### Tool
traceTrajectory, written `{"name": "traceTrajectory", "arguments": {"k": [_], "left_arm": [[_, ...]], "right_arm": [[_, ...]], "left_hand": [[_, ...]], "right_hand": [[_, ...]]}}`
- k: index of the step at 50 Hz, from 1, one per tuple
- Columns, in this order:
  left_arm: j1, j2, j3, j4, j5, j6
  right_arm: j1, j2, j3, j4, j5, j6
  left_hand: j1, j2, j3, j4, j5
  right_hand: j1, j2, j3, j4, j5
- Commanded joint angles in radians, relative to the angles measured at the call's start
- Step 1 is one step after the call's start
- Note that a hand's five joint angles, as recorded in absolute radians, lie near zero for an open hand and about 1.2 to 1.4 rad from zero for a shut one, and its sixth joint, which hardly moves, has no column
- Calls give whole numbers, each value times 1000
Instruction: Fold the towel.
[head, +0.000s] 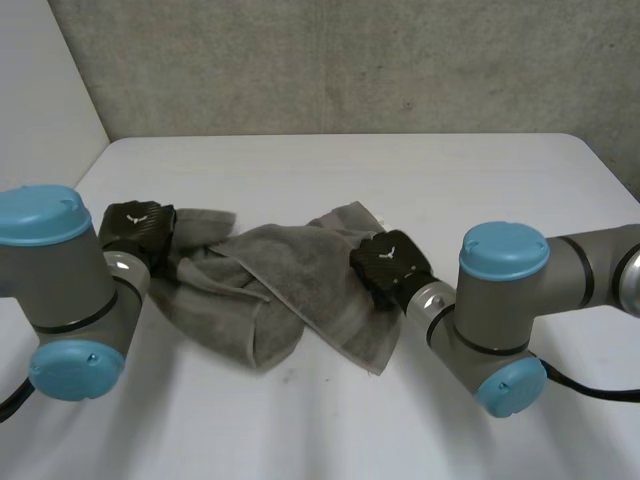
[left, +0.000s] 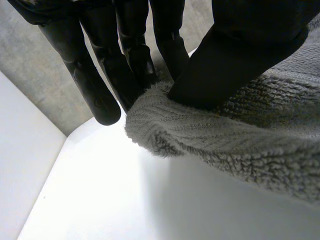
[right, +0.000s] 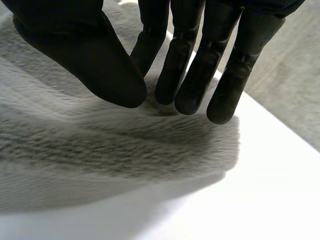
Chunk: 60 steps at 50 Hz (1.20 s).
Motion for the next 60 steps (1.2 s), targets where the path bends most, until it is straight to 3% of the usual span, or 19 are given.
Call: {"name": "traceTrajectory", "arguments": {"k": [1,7,11,12,13,15,16,17,18,19,20,26,31,46,60], "left_arm": [[2,97,-69,2,1,-13],[14,160,-101,2,1,-73],[77,180,-123,24,3,-107],[94,172,-126,28,6,-107],[94,172,-126,28,6,-107],[100,165,-131,28,9,-107],[109,154,-143,28,10,-107],[112,137,-157,26,12,-107],[112,137,-157,26,12,-107],[111,129,-170,20,15,-104],[109,129,-183,15,21,-104],[108,148,-226,15,53,-105],[112,217,-269,17,79,-105],[112,264,-322,31,83,-110],[115,263,-324,32,81,-111]], "right_arm": [[-15,-143,-13,57,120,-33],[-101,-248,-33,175,179,-170],[-107,-273,-19,214,179,-182],[-103,-273,-10,228,179,-169],[-102,-273,-10,228,179,-168],[-96,-273,19,246,179,-101],[-96,-273,20,246,179,-101],[-90,-277,35,254,179,-51],[-90,-277,35,254,179,-50],[-77,-279,49,260,177,9],[-60,-280,64,266,174,76],[31,-268,116,272,158,270],[72,-241,153,260,158,321],[135,-127,188,124,164,355],[134,-64,173,27,168,312]], "left_hand": [[239,182,184,180,210],[239,182,184,180,210],[239,182,184,180,210],[239,182,184,180,210],[239,182,184,180,210],[239,182,184,180,210],[155,98,100,96,126],[-241,-298,-296,-301,-270],[-245,-302,-300,-304,-274],[-641,-697,-695,-700,-669],[-816,-873,-871,-875,-844],[-918,-974,-972,-977,-946],[-918,-974,-972,-977,-946],[-935,-992,-990,-994,-964],[-959,-1015,-1013,-1018,-987]], "right_hand": [[28,214,215,209,236],[28,214,215,209,236],[28,214,215,209,236],[-268,-81,-81,-86,-59],[-271,-84,-84,-89,-62],[-747,-561,-561,-566,-539],[-749,-563,-562,-568,-541],[-862,-676,-676,-681,-654],[-864,-677,-677,-682,-655],[-945,-758,-758,-763,-736],[-966,-780,-779,-785,-758],[-1004,-818,-818,-823,-796],[-1002,-815,-815,-820,-793],[-946,-759,-759,-764,-737],[-749,-563,-562,-568,-541]]}}
